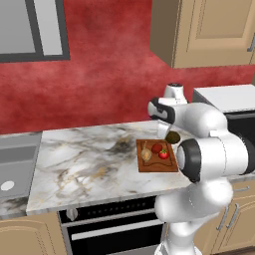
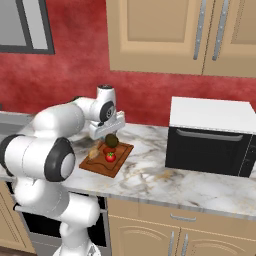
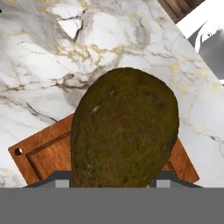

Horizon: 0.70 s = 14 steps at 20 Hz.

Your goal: Place the avocado, onion, tomato, and bell pepper on the cutting board.

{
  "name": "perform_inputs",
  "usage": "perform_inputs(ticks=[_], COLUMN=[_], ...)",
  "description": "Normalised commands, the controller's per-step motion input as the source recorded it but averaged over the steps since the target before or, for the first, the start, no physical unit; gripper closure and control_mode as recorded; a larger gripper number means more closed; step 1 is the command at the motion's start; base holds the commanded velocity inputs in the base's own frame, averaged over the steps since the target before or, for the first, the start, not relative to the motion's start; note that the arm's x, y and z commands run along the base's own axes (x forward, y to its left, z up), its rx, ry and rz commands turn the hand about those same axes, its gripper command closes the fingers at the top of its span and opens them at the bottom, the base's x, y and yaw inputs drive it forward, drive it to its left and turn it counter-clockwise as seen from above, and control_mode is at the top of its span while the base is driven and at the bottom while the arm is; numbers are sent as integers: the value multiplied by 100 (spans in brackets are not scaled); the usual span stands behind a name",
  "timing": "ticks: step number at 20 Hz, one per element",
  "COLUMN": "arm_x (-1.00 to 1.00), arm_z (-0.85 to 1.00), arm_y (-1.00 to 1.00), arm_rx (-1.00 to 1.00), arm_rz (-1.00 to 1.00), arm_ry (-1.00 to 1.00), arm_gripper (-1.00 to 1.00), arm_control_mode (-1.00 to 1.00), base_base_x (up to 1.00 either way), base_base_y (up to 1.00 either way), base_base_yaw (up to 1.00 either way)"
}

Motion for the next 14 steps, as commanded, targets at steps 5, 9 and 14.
perform_inputs(ticks=[5, 9, 14], arm_x=[-30, -16, -1], arm_z=[2, -11, -4], arm_y=[57, 61, 6], arm_rx=[0, 0, -1], arm_rz=[-1, 0, 0], arm_ry=[7, 7, 0], arm_gripper=[100, 100, 100], arm_control_mode=[-100, -100, -100], base_base_x=[0, 0, 0], base_base_y=[0, 0, 0], base_base_yaw=[0, 0, 0])
